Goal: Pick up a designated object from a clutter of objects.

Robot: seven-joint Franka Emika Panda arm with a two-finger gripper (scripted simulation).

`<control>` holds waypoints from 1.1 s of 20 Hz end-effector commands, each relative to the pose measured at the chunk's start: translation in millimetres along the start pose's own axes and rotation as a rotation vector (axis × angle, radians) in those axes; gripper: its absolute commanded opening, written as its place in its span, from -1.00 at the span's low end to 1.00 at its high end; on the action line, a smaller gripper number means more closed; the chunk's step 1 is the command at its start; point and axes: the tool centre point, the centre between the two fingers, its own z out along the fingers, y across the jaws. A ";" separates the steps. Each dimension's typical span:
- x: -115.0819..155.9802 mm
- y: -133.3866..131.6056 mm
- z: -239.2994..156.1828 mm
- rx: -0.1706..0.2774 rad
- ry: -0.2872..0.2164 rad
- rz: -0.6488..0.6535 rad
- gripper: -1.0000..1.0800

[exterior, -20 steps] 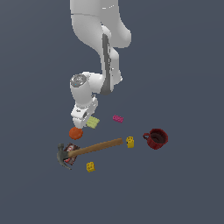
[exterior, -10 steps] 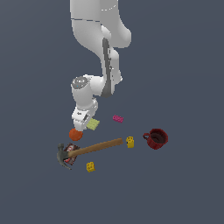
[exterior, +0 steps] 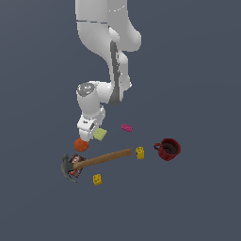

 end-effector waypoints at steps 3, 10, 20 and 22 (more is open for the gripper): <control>-0.3 -0.4 -0.8 0.000 -0.003 -0.002 -1.00; 4.4 -2.2 -17.0 0.002 -0.004 -0.002 -1.00; 21.6 -8.1 -75.3 0.010 -0.006 -0.001 -1.00; 26.5 -9.5 -91.3 0.012 -0.005 0.000 -1.00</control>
